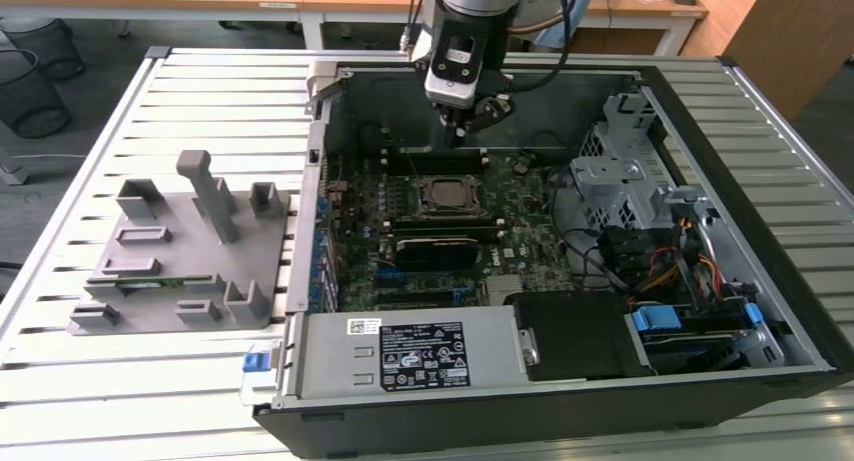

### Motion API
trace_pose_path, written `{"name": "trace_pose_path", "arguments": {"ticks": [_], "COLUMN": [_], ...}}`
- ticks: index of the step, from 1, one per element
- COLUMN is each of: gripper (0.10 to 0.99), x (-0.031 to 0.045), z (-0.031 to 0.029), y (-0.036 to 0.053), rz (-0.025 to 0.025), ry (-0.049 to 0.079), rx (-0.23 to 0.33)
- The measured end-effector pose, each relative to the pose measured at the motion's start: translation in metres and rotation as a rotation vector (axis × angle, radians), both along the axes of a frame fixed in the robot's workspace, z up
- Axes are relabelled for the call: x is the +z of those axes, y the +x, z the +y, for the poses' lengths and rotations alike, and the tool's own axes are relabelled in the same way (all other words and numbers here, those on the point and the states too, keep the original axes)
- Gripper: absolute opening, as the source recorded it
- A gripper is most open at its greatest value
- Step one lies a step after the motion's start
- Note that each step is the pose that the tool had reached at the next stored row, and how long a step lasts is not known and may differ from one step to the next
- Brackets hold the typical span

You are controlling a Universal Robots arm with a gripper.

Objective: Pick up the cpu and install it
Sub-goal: 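Close the cpu cover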

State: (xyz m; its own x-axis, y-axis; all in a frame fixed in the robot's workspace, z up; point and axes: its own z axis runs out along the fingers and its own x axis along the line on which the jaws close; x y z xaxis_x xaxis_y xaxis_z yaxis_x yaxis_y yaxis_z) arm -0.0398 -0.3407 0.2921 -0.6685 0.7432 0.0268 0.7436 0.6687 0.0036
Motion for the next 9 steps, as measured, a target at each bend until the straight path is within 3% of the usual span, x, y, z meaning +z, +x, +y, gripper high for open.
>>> {"name": "trace_pose_path", "arguments": {"ticks": [9], "gripper": [0.106], "x": [-0.0006], "z": [0.0], "y": [0.0003], "rz": [0.0], "ry": [0.0], "rx": [0.142]}}
